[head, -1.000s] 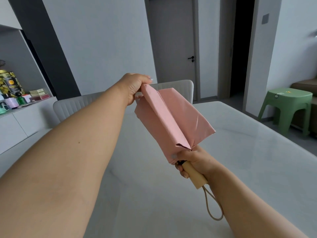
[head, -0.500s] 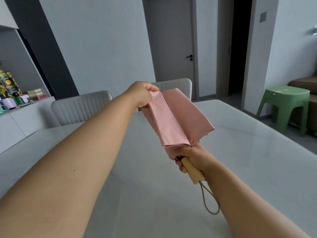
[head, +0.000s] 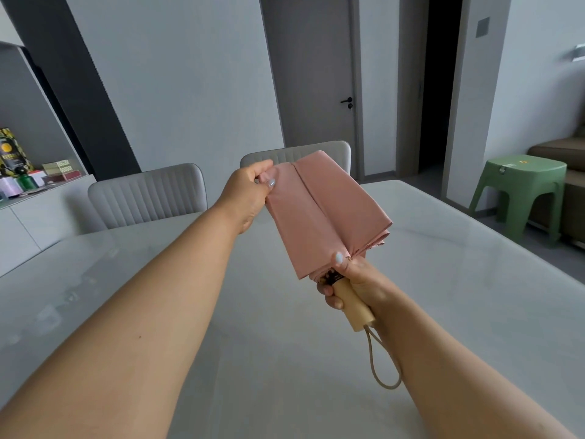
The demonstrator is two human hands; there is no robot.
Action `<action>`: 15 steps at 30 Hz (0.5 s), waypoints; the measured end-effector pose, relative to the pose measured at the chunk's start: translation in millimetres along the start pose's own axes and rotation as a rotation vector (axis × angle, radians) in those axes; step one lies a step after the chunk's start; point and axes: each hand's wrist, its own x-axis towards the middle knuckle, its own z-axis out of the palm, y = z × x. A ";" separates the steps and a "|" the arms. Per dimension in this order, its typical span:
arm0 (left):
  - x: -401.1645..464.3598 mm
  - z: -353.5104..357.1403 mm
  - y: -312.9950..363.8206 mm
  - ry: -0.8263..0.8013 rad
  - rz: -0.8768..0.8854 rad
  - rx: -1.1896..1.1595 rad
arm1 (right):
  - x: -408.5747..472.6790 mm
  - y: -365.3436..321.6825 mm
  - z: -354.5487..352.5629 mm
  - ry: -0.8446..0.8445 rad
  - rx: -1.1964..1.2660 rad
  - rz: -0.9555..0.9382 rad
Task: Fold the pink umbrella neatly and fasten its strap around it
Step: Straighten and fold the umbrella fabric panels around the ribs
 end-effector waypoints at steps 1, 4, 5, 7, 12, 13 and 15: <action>-0.5 0.4 -0.2 -0.002 0.013 0.012 | -0.3 0.6 0.3 0.009 0.033 0.003; -1.1 1.5 0.7 0.025 0.045 0.025 | -1.0 2.0 1.3 0.053 0.141 0.035; -1.3 2.4 1.0 0.043 0.054 0.020 | -1.0 1.9 1.9 0.061 0.161 0.038; -1.8 4.5 0.8 0.077 0.061 0.003 | -1.6 0.9 3.9 0.072 0.198 0.038; -6.1 11.6 1.7 0.147 0.034 0.001 | -3.2 -1.4 2.6 0.131 0.186 0.040; -7.5 13.4 1.6 0.160 0.034 0.026 | -3.3 -1.3 2.6 0.145 0.158 0.044; -9.2 17.2 -0.1 0.174 0.003 0.071 | -3.4 -0.7 3.3 0.173 0.109 0.053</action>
